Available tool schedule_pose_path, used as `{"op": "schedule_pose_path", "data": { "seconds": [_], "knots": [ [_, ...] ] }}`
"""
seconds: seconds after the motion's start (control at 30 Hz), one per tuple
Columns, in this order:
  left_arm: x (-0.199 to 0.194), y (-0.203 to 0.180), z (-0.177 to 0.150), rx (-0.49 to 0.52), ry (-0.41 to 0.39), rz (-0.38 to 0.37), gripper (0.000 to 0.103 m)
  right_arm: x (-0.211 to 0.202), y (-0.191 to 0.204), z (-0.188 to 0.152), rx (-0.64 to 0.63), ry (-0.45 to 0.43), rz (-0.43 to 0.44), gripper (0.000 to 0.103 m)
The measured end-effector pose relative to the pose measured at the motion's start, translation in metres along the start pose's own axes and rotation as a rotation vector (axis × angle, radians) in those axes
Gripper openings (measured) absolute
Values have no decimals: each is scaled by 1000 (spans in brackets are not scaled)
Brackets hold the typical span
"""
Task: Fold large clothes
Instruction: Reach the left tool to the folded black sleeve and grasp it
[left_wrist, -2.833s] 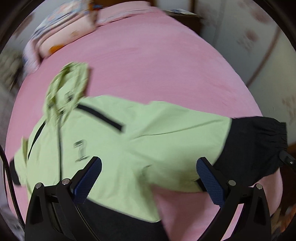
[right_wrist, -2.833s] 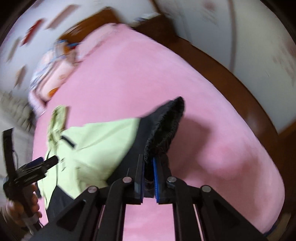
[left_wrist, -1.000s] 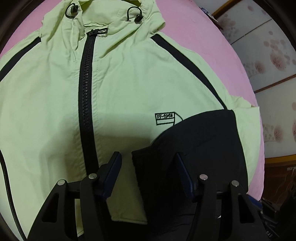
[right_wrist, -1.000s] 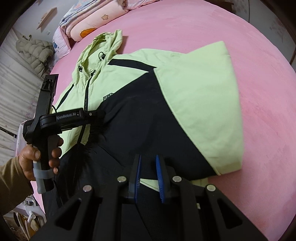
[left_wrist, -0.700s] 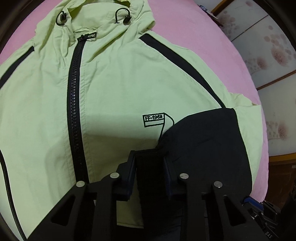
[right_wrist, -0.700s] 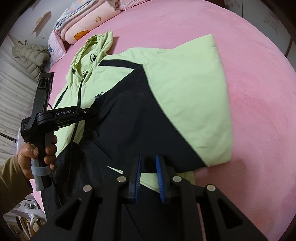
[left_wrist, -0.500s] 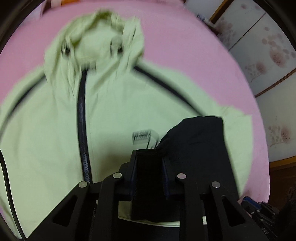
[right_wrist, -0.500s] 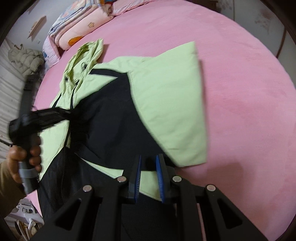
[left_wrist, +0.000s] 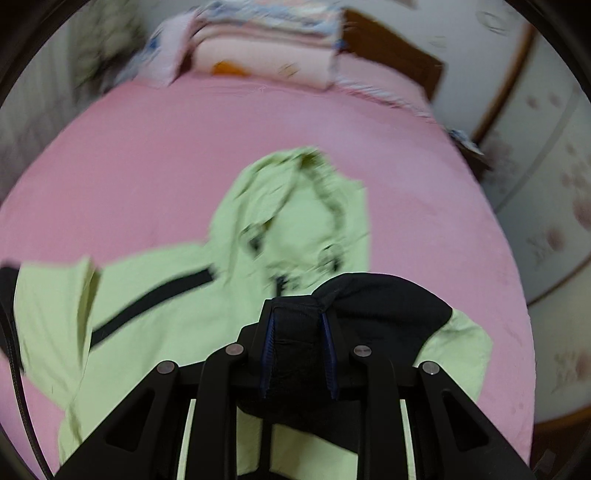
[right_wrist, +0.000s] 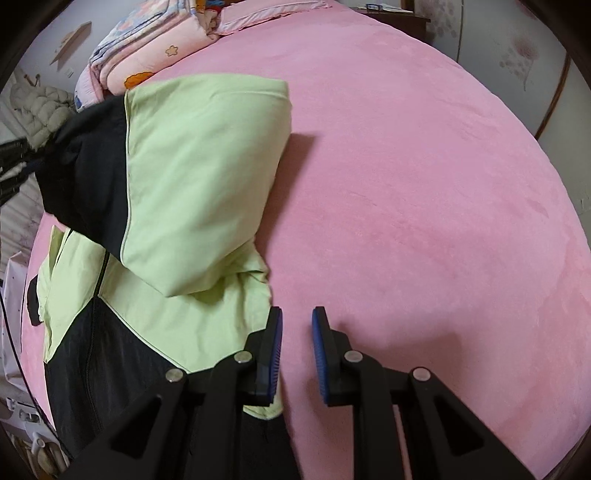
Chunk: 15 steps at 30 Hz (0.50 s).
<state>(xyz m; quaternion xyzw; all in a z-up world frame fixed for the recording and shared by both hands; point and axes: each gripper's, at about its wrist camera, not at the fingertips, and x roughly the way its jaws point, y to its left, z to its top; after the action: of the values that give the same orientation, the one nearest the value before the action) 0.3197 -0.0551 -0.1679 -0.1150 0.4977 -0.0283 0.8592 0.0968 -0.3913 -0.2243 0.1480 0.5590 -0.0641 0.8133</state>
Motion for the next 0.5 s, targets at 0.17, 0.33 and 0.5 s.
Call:
{"op": "schedule_pose_path", "data": {
  "seconds": [0.17, 0.33, 0.5],
  "knots": [
    [23, 46, -28, -90, 109, 57, 21, 12, 16, 4, -48, 15, 21, 16],
    [22, 67, -30, -162, 150, 58, 21, 25, 29, 7, -105, 35, 19, 16],
    [19, 74, -32, -200, 195, 77, 21, 38, 40, 16, -171, 45, 11, 23]
  ]
}}
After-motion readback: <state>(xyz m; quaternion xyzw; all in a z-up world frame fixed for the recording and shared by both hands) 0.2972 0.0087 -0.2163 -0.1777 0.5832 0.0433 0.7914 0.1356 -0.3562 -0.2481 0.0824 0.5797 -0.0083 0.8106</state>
